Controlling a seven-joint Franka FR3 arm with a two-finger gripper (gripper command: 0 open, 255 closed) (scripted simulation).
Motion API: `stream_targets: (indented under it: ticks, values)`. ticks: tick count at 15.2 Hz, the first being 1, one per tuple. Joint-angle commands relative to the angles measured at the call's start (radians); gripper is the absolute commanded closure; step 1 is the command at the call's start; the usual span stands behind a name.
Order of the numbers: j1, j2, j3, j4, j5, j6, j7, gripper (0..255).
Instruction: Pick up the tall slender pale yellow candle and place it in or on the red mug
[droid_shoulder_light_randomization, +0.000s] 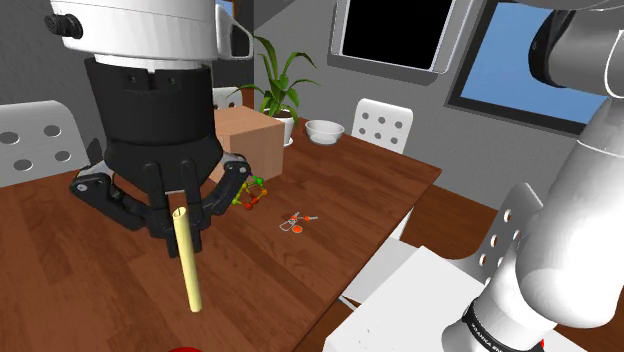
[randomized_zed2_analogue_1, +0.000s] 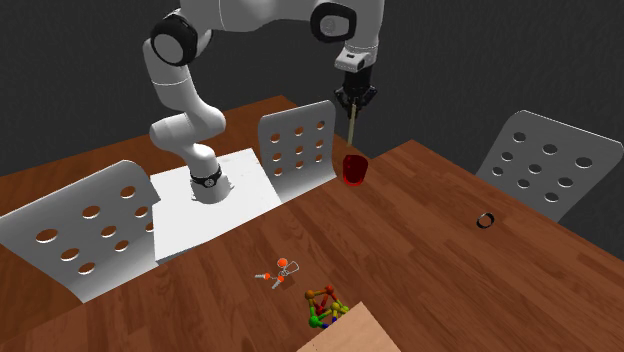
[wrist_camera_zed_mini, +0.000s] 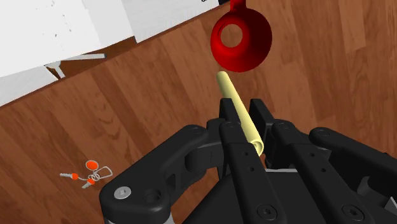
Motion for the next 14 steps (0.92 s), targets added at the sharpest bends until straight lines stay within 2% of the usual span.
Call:
stream_targets:
  ticks: [1, 2, 3, 14]
  values:
    - [0.056, 0.077, 0.028, 0.067, -0.064, -0.021, 0.087, 255]
    - [0.090, 0.116, 0.035, 0.107, -0.097, -0.038, 0.126, 255]
    - [0.153, 0.183, 0.043, 0.179, -0.153, -0.069, 0.187, 255]
    - [0.125, 0.157, 0.032, 0.006, -0.133, 0.088, 0.175, 255]
